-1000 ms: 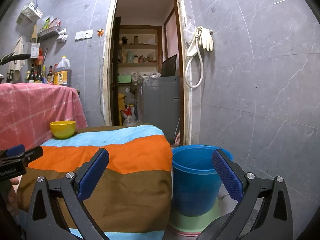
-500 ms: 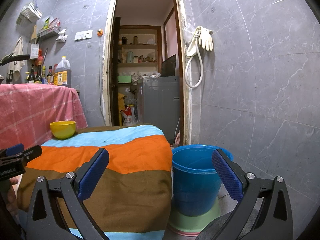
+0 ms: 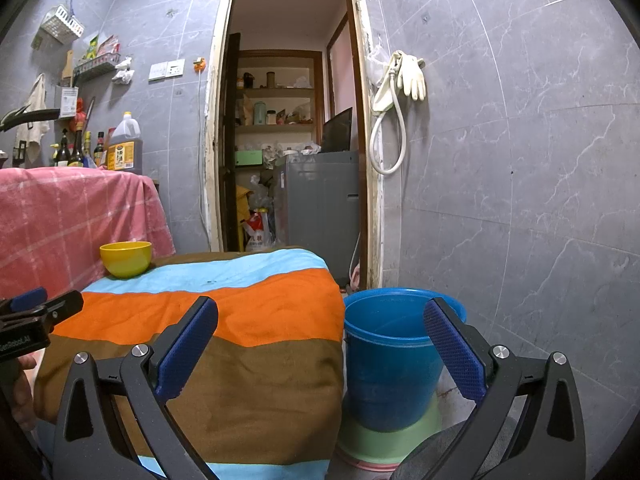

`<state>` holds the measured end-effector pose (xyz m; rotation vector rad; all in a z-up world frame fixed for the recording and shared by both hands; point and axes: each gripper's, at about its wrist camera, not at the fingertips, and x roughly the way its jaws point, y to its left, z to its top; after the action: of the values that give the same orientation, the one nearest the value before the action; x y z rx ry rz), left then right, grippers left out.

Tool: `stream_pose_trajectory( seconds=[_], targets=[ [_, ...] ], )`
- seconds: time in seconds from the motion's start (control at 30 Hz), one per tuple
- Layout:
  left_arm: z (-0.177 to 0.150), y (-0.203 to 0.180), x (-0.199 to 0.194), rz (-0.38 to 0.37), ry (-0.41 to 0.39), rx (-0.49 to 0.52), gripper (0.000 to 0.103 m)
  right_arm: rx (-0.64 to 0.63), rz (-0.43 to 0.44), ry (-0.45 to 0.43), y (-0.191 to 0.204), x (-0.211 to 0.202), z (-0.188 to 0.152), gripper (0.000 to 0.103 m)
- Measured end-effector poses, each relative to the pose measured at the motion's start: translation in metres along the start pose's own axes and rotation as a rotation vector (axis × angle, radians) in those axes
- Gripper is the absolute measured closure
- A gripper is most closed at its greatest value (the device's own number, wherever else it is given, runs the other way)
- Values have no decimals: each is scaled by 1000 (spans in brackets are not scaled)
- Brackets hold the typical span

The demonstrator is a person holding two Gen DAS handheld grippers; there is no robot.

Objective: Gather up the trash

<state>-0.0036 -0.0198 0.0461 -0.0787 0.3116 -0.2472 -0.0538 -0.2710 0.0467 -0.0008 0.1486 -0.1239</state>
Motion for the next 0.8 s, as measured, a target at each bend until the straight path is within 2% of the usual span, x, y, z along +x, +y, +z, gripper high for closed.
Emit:
stream_pose_trajectory(
  seconds=[0.8],
  targets=[
    [0, 2, 0, 0, -1, 1, 4, 3, -2, 0, 3, -2, -1, 0]
  ],
)
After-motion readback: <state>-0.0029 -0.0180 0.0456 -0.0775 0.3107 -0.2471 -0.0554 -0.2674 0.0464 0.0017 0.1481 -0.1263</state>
